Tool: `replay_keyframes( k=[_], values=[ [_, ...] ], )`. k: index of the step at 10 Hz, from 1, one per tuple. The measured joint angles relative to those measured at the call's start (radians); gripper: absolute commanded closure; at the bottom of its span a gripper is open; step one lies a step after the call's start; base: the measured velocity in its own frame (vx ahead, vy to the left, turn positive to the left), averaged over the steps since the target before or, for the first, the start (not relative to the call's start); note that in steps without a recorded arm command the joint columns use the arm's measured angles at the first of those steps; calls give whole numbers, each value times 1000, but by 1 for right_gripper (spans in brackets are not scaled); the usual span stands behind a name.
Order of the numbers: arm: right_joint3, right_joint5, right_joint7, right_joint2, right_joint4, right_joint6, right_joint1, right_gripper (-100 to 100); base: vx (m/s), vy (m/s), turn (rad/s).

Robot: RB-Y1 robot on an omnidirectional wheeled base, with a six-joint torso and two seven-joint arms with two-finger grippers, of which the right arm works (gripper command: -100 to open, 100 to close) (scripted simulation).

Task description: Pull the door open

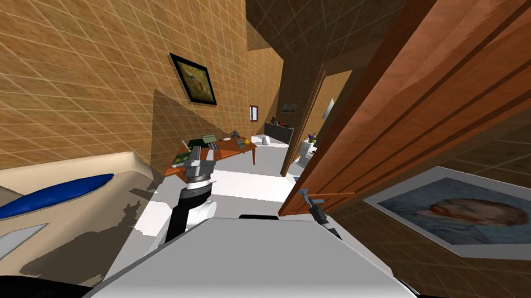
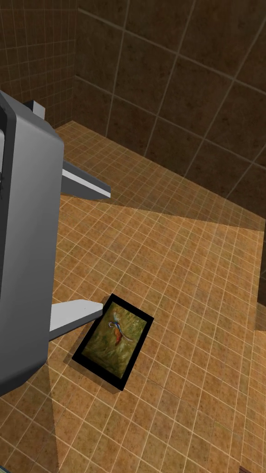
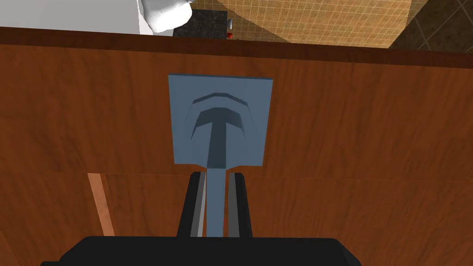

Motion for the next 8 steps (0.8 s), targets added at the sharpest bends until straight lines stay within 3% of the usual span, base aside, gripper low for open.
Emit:
replay_keyframes(
  k=[1, 2, 4, 6, 8],
  values=[
    [0, 1, 3, 0, 41, -22, -18, 100, -205, -102, 190],
    [-1, 1, 1, 0, 7, -14, -1, 100, -241, -72, 188],
    [-3, 0, -2, -3, -7, -10, 8, 100, -164, -52, 77],
    [-4, 1, -2, -7, 23, -25, 1, 100, -108, -12, 80],
    [-5, 0, 0, -4, 11, -11, 2, 100, -152, -51, 142]
  ],
)
